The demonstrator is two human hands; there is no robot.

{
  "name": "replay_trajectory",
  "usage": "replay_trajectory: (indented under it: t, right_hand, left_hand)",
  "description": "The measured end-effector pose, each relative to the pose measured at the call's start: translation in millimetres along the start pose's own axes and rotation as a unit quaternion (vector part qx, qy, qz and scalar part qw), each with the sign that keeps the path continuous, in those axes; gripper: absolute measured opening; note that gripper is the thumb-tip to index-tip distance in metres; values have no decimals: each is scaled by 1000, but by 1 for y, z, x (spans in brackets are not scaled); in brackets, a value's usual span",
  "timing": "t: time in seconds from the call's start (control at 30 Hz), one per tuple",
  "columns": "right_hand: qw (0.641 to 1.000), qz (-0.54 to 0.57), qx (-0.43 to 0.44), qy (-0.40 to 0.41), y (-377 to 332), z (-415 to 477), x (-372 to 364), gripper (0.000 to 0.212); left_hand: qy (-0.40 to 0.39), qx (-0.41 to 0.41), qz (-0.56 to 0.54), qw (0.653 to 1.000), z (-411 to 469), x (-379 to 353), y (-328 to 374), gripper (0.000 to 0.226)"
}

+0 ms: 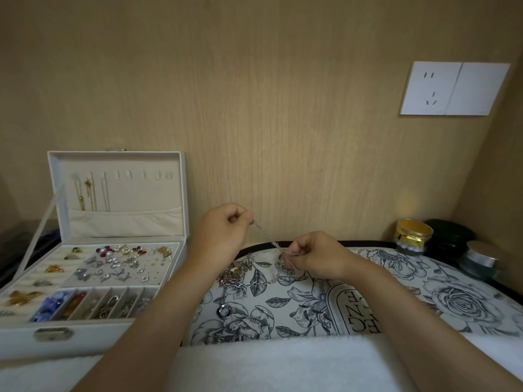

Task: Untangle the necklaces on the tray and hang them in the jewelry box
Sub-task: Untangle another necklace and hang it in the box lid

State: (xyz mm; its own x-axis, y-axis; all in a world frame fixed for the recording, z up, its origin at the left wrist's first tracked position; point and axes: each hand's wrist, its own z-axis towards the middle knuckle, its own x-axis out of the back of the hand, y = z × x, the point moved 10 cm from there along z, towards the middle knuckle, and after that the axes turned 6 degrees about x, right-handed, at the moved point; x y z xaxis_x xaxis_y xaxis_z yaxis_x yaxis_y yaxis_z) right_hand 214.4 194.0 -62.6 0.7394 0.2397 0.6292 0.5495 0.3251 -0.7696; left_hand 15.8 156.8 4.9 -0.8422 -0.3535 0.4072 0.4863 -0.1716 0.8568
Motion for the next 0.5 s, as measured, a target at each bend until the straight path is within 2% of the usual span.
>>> replay_trajectory:
  t: [0.07,0.13,0.23,0.33,0.43,0.5]
  right_hand:
    - [1000,-11,-3,8,0,0,2,13]
    - [1000,-15,-11,20,1,-1,7,16]
    - [999,32,-23,27,-1,-6,11,25]
    - [997,63,-20,32,-10,-12,17,16]
    - [995,89,-16,33,-13,-13,16,18]
    - [995,98,-13,30,-13,-11,14,18]
  left_hand:
    - [-5,18,2,1000,1,-3,-3,26]
    - [-23,25,82,996,3,-8,-7,26]
    - [-80,11,251,965,0,-18,-16,29]
    - [-122,-6,345,931,-5,-28,-26,23]
    - [-162,-25,355,920,-12,-42,-30,10]
    - [-187,-43,290,938,-16,-55,-25,20]
